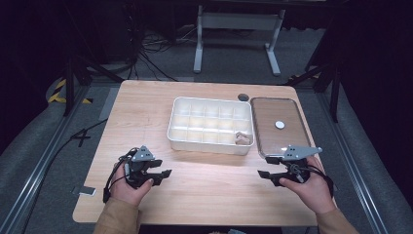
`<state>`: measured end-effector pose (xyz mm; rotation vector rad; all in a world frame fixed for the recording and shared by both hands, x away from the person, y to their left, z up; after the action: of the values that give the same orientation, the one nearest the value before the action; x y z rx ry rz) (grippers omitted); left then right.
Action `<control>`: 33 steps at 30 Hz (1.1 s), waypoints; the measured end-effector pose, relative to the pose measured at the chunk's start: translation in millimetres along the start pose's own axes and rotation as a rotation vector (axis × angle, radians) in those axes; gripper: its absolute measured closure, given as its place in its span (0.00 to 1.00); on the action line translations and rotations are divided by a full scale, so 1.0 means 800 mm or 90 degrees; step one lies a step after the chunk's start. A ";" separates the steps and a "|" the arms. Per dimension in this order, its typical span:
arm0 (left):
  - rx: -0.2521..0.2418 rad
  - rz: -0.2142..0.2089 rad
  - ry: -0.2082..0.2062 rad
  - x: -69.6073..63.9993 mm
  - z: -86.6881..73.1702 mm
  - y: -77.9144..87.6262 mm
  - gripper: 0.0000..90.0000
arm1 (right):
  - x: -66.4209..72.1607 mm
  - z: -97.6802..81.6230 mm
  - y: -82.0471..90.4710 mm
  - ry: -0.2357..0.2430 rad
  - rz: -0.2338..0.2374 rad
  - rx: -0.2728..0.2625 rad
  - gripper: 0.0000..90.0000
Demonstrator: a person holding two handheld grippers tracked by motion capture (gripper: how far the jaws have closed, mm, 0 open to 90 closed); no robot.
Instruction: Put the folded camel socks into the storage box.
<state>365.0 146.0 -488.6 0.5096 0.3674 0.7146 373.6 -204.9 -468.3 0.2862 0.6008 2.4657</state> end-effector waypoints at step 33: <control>0.053 -0.029 -0.032 -0.003 -0.017 -0.016 0.50 | 0.032 -0.074 -0.062 0.056 0.061 0.022 0.36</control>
<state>363.2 140.6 -506.6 0.5958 0.3619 0.6434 357.5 -174.6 -542.4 0.2250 0.6820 2.5727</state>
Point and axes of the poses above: each handheld gripper's, and its own axes: y roughly backward along the jaws, z roughly out of its top, x roughly to its left, the point moved 9 cm from there along -y, roughly forward along the jaws, and after that the axes turned 11 degrees about -x, right-handed, at the moved point
